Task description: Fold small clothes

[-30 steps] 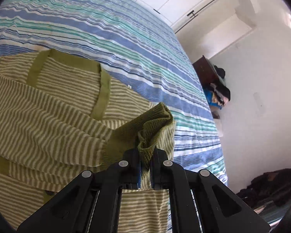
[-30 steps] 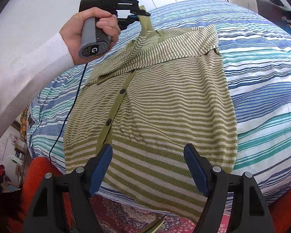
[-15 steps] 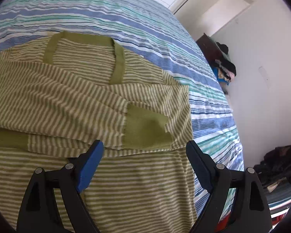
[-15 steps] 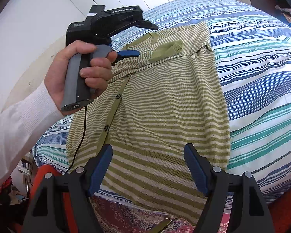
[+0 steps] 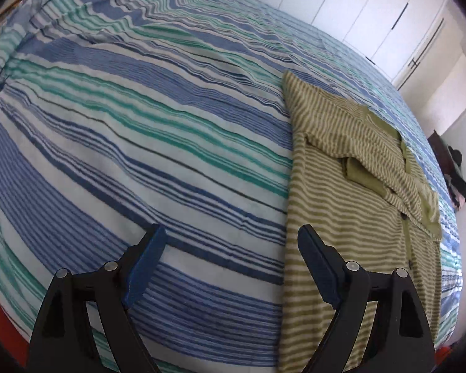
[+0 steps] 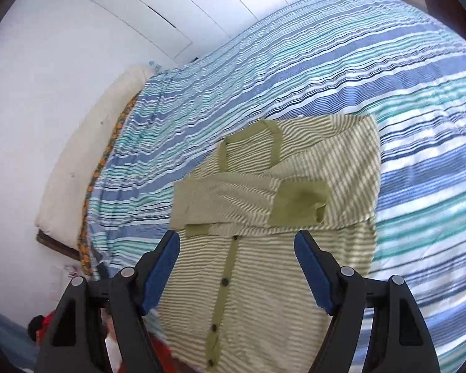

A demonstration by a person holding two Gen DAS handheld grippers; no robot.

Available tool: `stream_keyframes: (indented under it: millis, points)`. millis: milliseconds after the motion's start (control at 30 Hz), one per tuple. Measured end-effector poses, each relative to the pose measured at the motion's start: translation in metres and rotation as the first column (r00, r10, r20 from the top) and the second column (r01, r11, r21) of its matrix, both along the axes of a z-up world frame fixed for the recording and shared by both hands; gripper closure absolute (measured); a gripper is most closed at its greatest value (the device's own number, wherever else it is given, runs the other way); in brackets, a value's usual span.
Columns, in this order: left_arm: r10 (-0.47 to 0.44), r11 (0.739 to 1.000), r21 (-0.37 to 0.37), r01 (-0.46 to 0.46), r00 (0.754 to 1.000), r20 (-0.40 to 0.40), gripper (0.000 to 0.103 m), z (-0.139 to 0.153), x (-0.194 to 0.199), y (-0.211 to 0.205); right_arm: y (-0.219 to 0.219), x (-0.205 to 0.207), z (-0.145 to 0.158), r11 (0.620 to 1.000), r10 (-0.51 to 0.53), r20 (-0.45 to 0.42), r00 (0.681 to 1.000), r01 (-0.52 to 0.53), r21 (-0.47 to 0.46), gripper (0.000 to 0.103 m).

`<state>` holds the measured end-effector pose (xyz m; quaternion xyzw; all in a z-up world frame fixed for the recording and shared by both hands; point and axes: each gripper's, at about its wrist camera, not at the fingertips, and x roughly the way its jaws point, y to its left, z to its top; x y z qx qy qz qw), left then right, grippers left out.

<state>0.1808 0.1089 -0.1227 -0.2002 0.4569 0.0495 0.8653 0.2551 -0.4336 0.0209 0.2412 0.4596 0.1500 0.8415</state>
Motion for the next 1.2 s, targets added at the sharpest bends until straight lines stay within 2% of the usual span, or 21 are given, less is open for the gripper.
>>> stream_keyframes:
  millis: [67,100,133,200,367,500,600,667,733,800,867,933,967,1067,1133,1200]
  points:
    - [0.035,0.999,-0.008,-0.035,0.999,0.025,0.015,-0.006,-0.023,0.015,-0.007,0.048,-0.041,0.996,-0.007,-0.075,0.997,0.000,-0.092,0.036]
    - [0.038,0.999,0.007,-0.038,0.999,0.034,0.015,-0.007,-0.030,0.017,-0.011,0.067,-0.063,0.995,-0.011,-0.125,0.992,-0.002,-0.105,0.046]
    - [0.033,0.999,0.029,-0.034,0.999,0.037,0.015,-0.007,-0.035,0.019,-0.014,0.081,-0.082,0.995,-0.029,-0.163,0.986,0.014,-0.094,0.048]
    - [0.005,0.998,0.058,-0.007,0.999,0.032,0.015,-0.007,-0.037,0.018,-0.017,0.098,-0.104,0.998,-0.039,-0.175,0.984,0.029,-0.060,0.048]
    - [-0.020,0.994,0.109,0.018,1.000,0.019,0.012,-0.012,-0.036,0.015,0.000,0.112,-0.125,0.995,0.006,-0.199,0.980,-0.025,-0.096,0.049]
    - [-0.038,0.987,0.155,0.035,0.999,0.015,0.008,-0.015,-0.036,0.010,0.011,0.107,-0.125,0.989,0.080,-0.180,0.980,-0.101,-0.108,0.051]
    - [-0.036,0.986,0.162,0.034,0.999,0.015,0.008,-0.015,-0.036,0.010,0.023,0.109,-0.124,0.966,0.123,-0.169,0.978,-0.158,-0.206,0.095]
    - [-0.035,0.987,0.155,0.032,0.999,0.018,0.008,-0.014,-0.038,0.011,0.033,0.110,-0.115,0.944,0.134,-0.144,0.980,-0.171,-0.281,0.095]
    - [-0.034,0.988,0.150,0.031,0.999,0.022,0.008,-0.014,-0.039,0.012,0.040,0.107,-0.093,0.915,0.138,-0.054,0.989,-0.148,-0.376,0.095]
    - [-0.035,0.986,0.161,0.032,0.999,0.017,0.008,-0.015,-0.037,0.010,0.044,0.107,-0.084,0.885,0.134,-0.011,0.991,-0.125,-0.449,0.095]
    - [-0.040,0.983,0.179,0.037,0.999,0.012,0.008,-0.016,-0.036,0.007,0.047,0.113,-0.097,0.866,0.134,-0.074,0.988,-0.153,-0.475,0.094]
    - [-0.045,0.981,0.187,0.042,0.999,0.013,0.008,-0.016,-0.037,0.007,0.045,0.115,-0.113,0.837,0.106,-0.152,0.983,-0.171,-0.519,0.075]
    - [-0.048,0.982,0.185,0.044,0.999,0.015,0.007,-0.016,-0.037,0.007,0.042,0.113,-0.113,0.832,0.090,-0.147,0.985,-0.156,-0.532,0.073]
    - [-0.052,0.982,0.185,0.047,0.998,0.021,0.007,-0.017,-0.038,0.008,0.032,0.097,-0.089,0.871,0.050,-0.030,0.998,-0.058,-0.487,0.073]
    - [-0.053,0.980,0.195,0.049,0.998,0.018,0.007,-0.018,-0.037,0.006,0.042,0.087,-0.073,0.905,0.128,0.039,0.991,-0.101,-0.413,0.074]
    - [-0.055,0.978,0.204,0.051,0.998,0.014,0.005,-0.019,-0.035,0.005,0.063,0.086,-0.075,0.908,0.226,0.036,0.973,-0.197,-0.369,0.074]
